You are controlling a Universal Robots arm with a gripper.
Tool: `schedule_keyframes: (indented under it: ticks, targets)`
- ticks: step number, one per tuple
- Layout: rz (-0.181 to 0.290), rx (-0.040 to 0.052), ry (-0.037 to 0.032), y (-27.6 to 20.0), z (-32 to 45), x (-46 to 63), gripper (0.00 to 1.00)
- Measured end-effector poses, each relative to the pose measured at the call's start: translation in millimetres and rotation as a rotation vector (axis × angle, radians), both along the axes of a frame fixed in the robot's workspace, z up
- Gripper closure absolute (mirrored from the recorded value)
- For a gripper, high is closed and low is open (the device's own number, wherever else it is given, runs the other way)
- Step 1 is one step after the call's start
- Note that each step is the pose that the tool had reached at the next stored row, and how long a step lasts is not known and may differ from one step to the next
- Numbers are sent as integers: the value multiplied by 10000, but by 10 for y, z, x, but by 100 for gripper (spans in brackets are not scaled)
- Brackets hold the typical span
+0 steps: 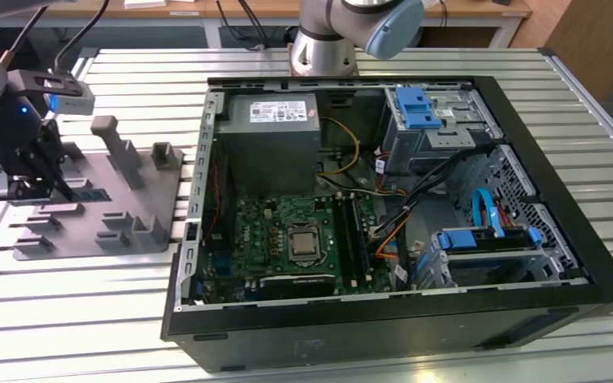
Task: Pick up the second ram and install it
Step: 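Pick up the second ram and move it above second insertion slot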
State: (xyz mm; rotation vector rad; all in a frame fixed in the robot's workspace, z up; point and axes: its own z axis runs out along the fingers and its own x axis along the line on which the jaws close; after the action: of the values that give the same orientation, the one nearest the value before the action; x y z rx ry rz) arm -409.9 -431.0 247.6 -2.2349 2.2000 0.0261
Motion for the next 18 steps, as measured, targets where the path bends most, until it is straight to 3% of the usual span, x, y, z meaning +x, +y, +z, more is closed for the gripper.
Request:
schedule_keyframes:
  ticks: [18]
  targets:
    - [0,1,-2,0,100,0,86]
